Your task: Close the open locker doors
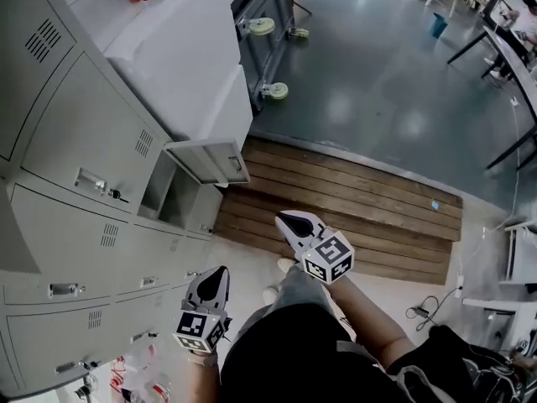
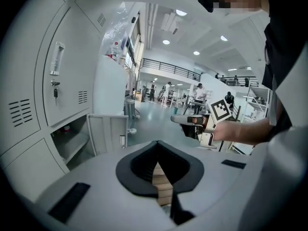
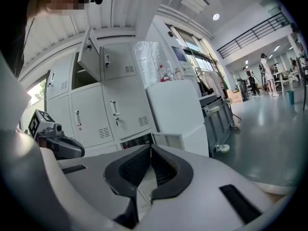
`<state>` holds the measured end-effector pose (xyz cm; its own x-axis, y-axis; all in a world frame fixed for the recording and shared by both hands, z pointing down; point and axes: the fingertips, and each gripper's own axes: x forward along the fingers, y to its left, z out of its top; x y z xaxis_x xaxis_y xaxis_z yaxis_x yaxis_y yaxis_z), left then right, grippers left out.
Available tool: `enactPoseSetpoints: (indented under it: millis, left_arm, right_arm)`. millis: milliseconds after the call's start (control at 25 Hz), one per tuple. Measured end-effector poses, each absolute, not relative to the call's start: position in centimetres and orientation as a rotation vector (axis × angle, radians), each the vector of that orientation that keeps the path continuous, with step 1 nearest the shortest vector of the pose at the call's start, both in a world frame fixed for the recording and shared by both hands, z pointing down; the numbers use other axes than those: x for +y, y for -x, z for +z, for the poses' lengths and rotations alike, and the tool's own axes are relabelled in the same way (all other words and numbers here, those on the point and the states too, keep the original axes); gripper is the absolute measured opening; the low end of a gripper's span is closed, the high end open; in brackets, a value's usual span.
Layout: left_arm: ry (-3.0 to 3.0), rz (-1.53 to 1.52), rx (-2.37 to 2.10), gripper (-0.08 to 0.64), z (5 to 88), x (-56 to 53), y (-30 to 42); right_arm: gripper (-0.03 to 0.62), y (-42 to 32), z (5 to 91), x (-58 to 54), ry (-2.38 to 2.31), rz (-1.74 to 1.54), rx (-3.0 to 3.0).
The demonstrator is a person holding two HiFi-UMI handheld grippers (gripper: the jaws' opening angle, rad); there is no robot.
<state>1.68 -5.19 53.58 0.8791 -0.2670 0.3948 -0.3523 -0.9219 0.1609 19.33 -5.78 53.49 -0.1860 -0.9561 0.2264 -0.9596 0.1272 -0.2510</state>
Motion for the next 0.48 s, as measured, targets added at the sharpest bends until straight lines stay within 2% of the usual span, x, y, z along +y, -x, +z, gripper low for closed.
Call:
enactPoseSetpoints:
  millis: [480]
  left_arm:
    - [-2.660,0.624,-0.823,0.018,55.4,-10.5,-2.9]
  right_arm:
    - [0.035,-23.8,59.0,-17.7,-1.733,0.561,-2.447]
